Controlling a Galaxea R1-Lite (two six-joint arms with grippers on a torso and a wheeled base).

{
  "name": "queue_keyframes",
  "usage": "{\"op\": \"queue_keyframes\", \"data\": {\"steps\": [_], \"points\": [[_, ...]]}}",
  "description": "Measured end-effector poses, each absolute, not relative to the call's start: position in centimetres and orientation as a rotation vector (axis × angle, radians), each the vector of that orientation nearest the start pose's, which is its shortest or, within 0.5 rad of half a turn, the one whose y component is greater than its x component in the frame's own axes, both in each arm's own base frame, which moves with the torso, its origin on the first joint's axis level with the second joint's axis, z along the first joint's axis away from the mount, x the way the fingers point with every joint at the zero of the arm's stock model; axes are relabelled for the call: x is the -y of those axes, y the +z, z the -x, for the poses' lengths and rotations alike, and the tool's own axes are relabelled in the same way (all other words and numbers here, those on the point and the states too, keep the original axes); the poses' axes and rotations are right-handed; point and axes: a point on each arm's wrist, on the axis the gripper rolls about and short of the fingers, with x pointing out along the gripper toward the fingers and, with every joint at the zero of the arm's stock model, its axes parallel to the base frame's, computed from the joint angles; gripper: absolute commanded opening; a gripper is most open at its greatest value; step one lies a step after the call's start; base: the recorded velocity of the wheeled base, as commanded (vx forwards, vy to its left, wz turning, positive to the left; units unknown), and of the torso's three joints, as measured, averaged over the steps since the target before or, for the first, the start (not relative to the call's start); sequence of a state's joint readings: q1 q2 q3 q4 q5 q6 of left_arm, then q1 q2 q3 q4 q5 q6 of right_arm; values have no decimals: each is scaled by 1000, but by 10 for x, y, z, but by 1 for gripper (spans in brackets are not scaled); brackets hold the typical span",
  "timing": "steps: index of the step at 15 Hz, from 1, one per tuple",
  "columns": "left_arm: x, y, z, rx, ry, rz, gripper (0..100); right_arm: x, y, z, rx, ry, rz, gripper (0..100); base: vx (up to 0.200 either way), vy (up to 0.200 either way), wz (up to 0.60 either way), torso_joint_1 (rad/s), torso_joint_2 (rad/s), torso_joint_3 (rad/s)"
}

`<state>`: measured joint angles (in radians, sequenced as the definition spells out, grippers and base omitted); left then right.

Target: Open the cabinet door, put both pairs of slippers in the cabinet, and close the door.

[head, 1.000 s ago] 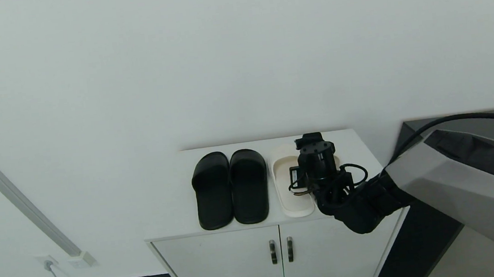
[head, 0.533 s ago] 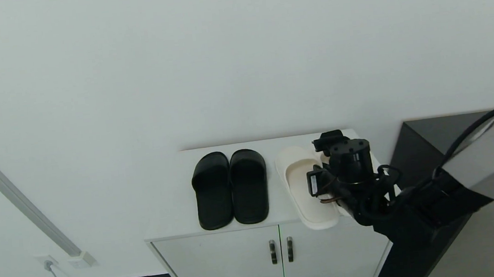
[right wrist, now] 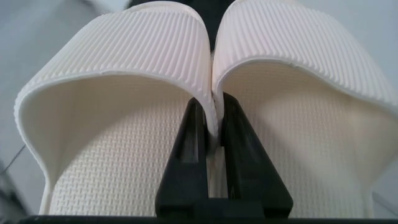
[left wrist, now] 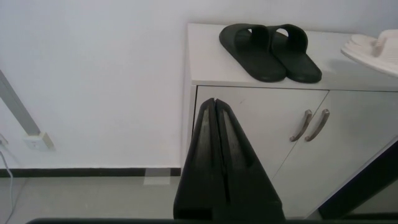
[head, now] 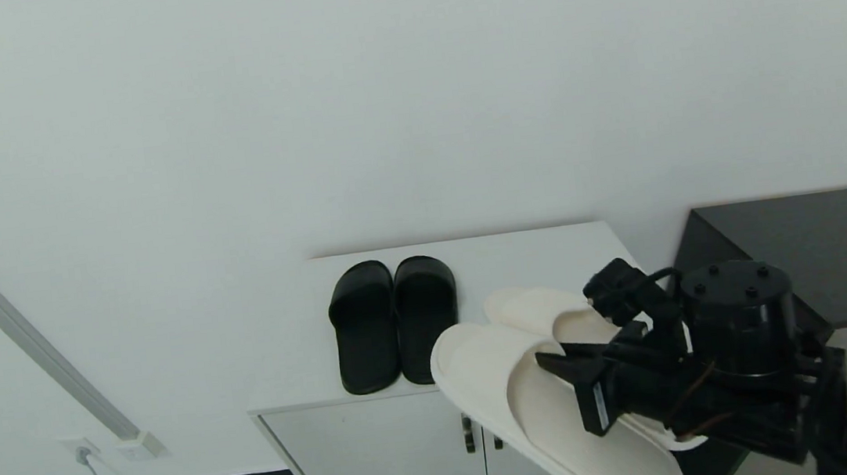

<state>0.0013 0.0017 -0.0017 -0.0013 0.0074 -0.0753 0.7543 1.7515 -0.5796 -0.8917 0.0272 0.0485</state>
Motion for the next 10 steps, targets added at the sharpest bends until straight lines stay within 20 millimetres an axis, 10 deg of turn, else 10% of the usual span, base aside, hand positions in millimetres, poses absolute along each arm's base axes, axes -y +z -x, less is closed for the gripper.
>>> {"op": "queue_keyframes", "data": {"steps": [6, 10], "points": [[0, 76, 23, 2, 8, 75, 0, -188, 146, -185, -253, 860, 70, 0, 0, 0, 0, 0, 0, 0], [0, 76, 23, 1, 9, 77, 0, -186, 145, -182, -259, 863, 73, 0, -200, 0, 0, 7, 4, 1]]}}
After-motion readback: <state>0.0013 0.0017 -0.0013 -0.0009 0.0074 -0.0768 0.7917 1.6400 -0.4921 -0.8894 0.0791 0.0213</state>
